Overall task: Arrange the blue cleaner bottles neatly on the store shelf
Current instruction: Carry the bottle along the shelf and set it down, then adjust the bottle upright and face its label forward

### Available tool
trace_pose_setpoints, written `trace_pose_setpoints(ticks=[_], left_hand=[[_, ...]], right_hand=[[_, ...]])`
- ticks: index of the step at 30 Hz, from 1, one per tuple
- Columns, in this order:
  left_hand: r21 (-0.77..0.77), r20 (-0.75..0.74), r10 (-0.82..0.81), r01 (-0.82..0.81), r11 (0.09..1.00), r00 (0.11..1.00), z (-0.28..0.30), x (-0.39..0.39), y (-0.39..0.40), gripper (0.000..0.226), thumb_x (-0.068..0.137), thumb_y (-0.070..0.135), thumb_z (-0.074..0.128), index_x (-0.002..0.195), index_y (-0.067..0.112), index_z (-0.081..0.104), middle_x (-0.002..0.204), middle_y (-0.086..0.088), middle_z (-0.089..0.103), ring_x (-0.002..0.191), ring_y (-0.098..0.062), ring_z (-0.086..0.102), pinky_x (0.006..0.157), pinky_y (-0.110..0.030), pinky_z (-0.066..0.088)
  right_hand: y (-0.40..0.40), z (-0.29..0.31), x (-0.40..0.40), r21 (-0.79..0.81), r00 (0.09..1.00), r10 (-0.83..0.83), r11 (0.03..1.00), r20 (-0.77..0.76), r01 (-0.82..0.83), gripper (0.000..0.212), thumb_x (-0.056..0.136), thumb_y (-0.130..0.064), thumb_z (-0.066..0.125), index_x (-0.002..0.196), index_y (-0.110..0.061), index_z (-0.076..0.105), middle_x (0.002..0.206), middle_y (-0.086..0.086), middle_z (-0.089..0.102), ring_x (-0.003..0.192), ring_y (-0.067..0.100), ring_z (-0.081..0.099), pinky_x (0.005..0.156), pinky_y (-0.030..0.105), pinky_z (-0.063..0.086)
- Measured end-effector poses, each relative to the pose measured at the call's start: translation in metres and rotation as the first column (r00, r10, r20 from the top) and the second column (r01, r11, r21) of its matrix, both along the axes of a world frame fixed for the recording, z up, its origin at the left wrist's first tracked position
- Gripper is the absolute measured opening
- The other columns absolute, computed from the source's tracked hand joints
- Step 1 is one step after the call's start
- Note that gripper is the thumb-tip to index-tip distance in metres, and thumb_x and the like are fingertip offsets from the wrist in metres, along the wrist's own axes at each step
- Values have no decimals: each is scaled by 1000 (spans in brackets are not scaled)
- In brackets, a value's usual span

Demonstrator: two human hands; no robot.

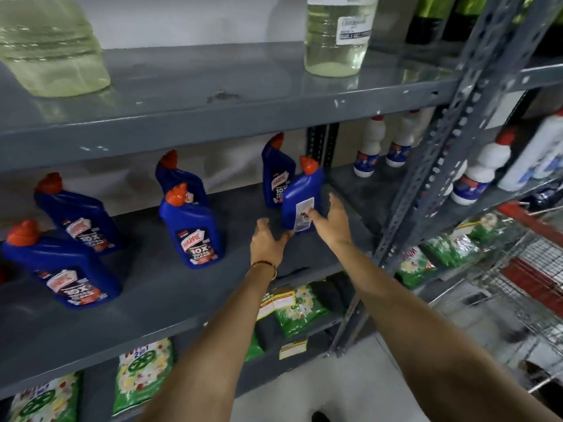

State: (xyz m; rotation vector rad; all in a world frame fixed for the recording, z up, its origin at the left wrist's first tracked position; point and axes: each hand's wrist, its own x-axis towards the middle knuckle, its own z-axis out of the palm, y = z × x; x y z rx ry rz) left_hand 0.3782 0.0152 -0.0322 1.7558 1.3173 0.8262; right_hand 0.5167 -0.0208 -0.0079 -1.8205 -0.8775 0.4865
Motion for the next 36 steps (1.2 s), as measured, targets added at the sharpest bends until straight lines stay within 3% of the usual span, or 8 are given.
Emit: trace_pose_setpoints(ticks=[4, 8, 13, 20, 26, 29, 32, 36], left_hand=[[-25, 28, 14, -14, 1000, 1000, 4, 33, 17, 58, 76, 21, 70, 123, 3, 41, 125, -18, 55, 114, -35, 53, 86, -39, 45], [-78, 58, -39, 44, 996, 998, 4, 53, 31, 58, 71, 13, 74, 120, 4, 44, 121, -16, 58, 110, -32, 55, 86, -35, 45], [-109, 90, 75, -65, 992, 993, 1, 66, 32, 47, 77, 6, 67, 120, 4, 48, 119, -16, 61, 107, -28, 57, 84, -28, 43], [62, 57, 259, -262, 963, 964, 6, 72, 16, 43, 60, 26, 81, 93, 14, 55, 86, 1, 61, 77, -21, 58, 66, -32, 46], [210, -5, 320, -312, 927, 947, 14, 70, 2, 44, 58, 41, 79, 86, 18, 53, 86, 3, 63, 73, -18, 58, 60, -30, 43], [166, 15, 206, -206, 964, 978, 15, 56, 3, 48, 53, 39, 83, 83, 18, 54, 81, 2, 64, 70, -16, 58, 59, -28, 46], [-45, 178, -22, 30, 999, 984, 24, 39, 13, 51, 55, 20, 86, 96, 14, 57, 94, -5, 67, 85, -19, 62, 74, -25, 53], [-322, 197, -313, 363, 875, 929, 38, 33, 18, 63, 62, 3, 79, 119, 10, 52, 114, -8, 64, 104, -18, 60, 87, -28, 48]], right_hand=[[18, -1, 29, -59, 981, 161, 984, -107, -168, 81, 80, -29, 68, 145, -13, 22, 147, 10, 39, 131, 25, 43, 97, 30, 39], [29, -1, 49, -94, 925, 321, 934, -201, -345, 58, 74, -36, 71, 125, -23, 45, 119, 0, 60, 93, 10, 58, 77, 24, 44], [36, -7, 56, -97, 891, 391, 902, -231, -421, 50, 73, -33, 71, 116, -19, 49, 109, 2, 65, 87, 11, 61, 66, 22, 46], [43, 12, 49, 99, 880, 402, 916, -254, -390, 55, 60, -32, 83, 106, -23, 56, 100, -3, 67, 94, 14, 64, 80, 26, 49], [44, 28, 39, 117, 918, 357, 933, -173, -341, 73, 47, -43, 84, 110, -25, 53, 98, -6, 66, 92, 13, 63, 78, 25, 50], [43, 31, 41, 56, 925, 355, 935, -132, -350, 83, 41, -50, 83, 113, -21, 53, 103, -3, 66, 93, 15, 63, 77, 27, 51], [37, 33, 47, 8, 906, 414, 910, -85, -415, 82, 37, -53, 82, 110, -25, 55, 102, -7, 67, 93, 13, 64, 77, 27, 52], [29, 39, 54, 37, 821, 565, 825, -81, -564, 71, 43, -44, 86, 106, -27, 59, 102, -9, 70, 94, 9, 66, 79, 27, 53]])
